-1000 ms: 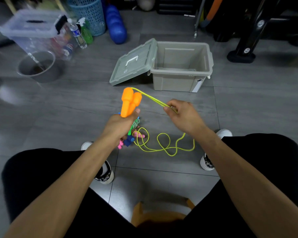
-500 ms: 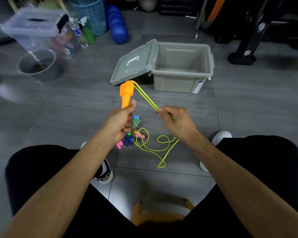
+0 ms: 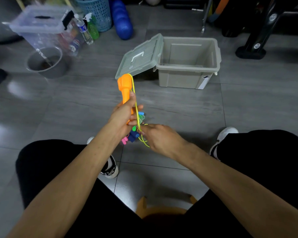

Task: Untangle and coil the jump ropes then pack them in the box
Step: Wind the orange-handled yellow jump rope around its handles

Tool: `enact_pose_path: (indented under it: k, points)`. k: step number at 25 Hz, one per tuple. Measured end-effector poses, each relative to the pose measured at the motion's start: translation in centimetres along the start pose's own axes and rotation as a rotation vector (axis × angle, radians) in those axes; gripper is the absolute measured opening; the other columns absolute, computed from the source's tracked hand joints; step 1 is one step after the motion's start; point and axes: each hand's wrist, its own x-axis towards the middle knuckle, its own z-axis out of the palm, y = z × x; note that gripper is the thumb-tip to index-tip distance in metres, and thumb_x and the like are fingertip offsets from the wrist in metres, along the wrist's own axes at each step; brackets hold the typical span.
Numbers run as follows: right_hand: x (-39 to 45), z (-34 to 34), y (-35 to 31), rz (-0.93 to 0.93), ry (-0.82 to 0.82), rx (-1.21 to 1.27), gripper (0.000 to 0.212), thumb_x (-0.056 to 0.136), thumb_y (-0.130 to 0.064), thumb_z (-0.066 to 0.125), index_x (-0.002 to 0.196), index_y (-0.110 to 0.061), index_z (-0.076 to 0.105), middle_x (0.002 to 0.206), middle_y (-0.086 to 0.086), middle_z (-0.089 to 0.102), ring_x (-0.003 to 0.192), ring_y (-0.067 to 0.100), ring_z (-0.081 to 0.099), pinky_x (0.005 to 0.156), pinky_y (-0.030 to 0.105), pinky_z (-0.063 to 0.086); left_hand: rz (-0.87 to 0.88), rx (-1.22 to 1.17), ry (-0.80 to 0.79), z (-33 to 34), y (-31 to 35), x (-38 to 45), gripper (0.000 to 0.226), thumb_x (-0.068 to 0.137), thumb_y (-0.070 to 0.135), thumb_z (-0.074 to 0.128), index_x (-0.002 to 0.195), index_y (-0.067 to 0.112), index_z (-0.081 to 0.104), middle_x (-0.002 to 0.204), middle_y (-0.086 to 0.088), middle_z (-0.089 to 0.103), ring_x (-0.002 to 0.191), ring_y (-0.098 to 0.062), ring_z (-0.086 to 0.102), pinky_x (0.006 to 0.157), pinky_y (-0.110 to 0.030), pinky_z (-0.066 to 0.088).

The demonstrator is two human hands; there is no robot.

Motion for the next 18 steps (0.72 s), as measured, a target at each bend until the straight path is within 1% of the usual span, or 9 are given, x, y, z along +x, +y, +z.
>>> enact_pose_path:
  k: [3,6,9,11,13,14,16,17,18]
  points:
    - [-0.9,-1.3,-0.1,-0.08,-0.091,-0.104,0.013,0.094,-0.019,0.044,0.103,-0.014,0.051,0.105,0.007,0.06,0.091,0.033,0.058,0.061,0.034,0.035,-0.024,0.232,0.046,-0.2,0.5,-0.3,0.042,0.087,0.06,0.054,0.086,0.02,0.045,0.063,0.001,0.041,0.038,-0.004,0.025,0.033,-0.014,0.016]
    - [-2.1,-3.7,0.2,-0.124,-0.124,-0.148,0.019,0.093,-0.021,0.044,0.108,-0.015,0.054,0.106,0.005,0.059,0.091,0.032,0.058,0.066,0.037,0.043,-0.047,0.695,0.118,0.1,-0.1,-0.8,0.069,0.085,0.078,0.026,0.081,0.014,0.053,0.069,-0.006,0.053,0.044,-0.014,0.039,0.041,-0.018,0.028]
    - [-2.0,-6.2,1.8,-0.13,-0.054,-0.152,0.024,0.095,-0.028,0.045,0.112,-0.019,0.058,0.109,0.001,0.059,0.098,0.027,0.058,0.074,0.04,0.049,-0.003,1.063,-0.004,1.0,-2.2,-1.2,0.091,0.086,0.075,0.0,0.082,0.008,0.062,0.067,-0.01,0.062,0.056,-0.025,0.057,0.056,-0.031,0.049]
    - [-1.4,-7.3,3.5,-0.098,0.04,-0.106,0.024,0.092,-0.036,0.052,0.104,-0.019,0.064,0.103,0.0,0.06,0.097,0.025,0.058,0.074,0.04,0.048,-0.029,1.115,-0.095,1.8,-3.3,-1.6,0.098,0.084,0.076,-0.004,0.084,0.008,0.067,0.068,-0.011,0.065,0.06,-0.023,0.056,0.063,-0.034,0.049]
    - [-0.8,-8.1,5.4,-0.034,0.083,-0.031,0.025,0.085,-0.043,0.061,0.093,-0.02,0.067,0.094,0.001,0.062,0.093,0.025,0.059,0.072,0.039,0.048,-0.045,1.069,-0.19,2.3,-3.3,-2.5,0.092,0.084,0.076,-0.003,0.074,0.015,0.065,0.071,-0.009,0.065,0.053,-0.019,0.052,0.056,-0.027,0.039]
    - [-0.6,-8.3,6.0,-0.005,0.065,0.006,0.028,0.081,-0.047,0.063,0.09,-0.022,0.069,0.091,0.0,0.064,0.09,0.024,0.059,0.072,0.04,0.048,-0.012,1.088,-0.234,2.4,-3.1,-3.2,0.087,0.087,0.073,-0.002,0.074,0.017,0.064,0.071,-0.007,0.063,0.054,-0.017,0.051,0.057,-0.027,0.037]
    - [0.0,-8.7,6.5,-0.004,0.018,0.07,0.037,0.073,-0.055,0.059,0.084,-0.021,0.07,0.083,-0.001,0.067,0.082,0.021,0.06,0.071,0.041,0.05,0.172,1.254,-0.323,2.4,-2.8,-3.8,0.085,0.087,0.068,0.0,0.084,0.012,0.064,0.075,-0.006,0.056,0.069,-0.02,0.054,0.064,-0.029,0.035]
    - [0.5,-8.9,6.4,-0.02,-0.019,0.096,0.039,0.071,-0.056,0.059,0.081,-0.019,0.071,0.079,0.0,0.068,0.077,0.02,0.061,0.069,0.04,0.05,0.292,1.353,-0.384,2.3,-2.8,-4.0,0.083,0.085,0.067,0.001,0.079,0.01,0.06,0.071,-0.006,0.052,0.069,-0.022,0.051,0.062,-0.03,0.034]
    - [0.9,-9.1,6.3,-0.032,-0.071,0.13,0.036,0.071,-0.052,0.064,0.079,-0.018,0.072,0.076,0.001,0.068,0.073,0.019,0.061,0.068,0.038,0.049,0.398,1.415,-0.448,2.0,-2.9,-3.9,0.078,0.085,0.067,0.004,0.068,0.009,0.052,0.063,-0.007,0.046,0.063,-0.023,0.048,0.057,-0.031,0.032]
